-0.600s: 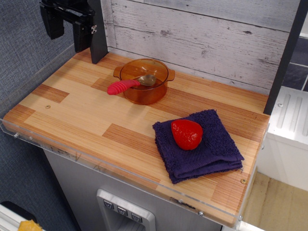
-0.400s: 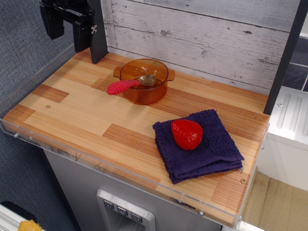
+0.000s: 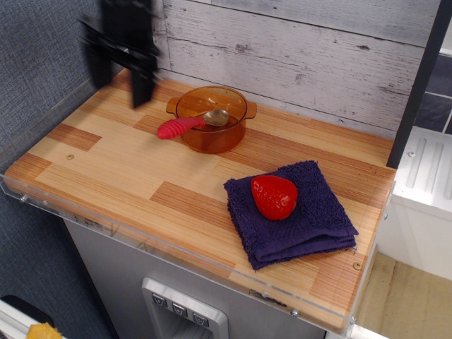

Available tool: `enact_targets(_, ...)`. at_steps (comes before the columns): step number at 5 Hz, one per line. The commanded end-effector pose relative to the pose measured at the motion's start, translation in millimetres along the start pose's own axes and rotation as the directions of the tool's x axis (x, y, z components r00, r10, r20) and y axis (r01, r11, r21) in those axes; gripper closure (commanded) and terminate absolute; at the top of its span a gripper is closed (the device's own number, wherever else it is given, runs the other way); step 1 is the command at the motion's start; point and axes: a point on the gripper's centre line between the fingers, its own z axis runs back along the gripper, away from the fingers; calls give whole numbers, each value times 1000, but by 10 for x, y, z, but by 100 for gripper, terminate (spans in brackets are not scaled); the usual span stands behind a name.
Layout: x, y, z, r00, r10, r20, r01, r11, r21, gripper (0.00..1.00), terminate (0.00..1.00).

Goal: Put the food above the towel.

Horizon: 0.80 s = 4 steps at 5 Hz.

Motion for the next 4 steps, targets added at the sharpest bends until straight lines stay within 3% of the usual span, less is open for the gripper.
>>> enact_targets(1,7,-699,422,976,-180,124,177,984,33,0,0)
enact_targets(3,43,-1288,302,958,-263,113,266,964,-9,0,0)
enact_targets(4,40,-1440,235,942,-313,122,322,945,-59,0,0)
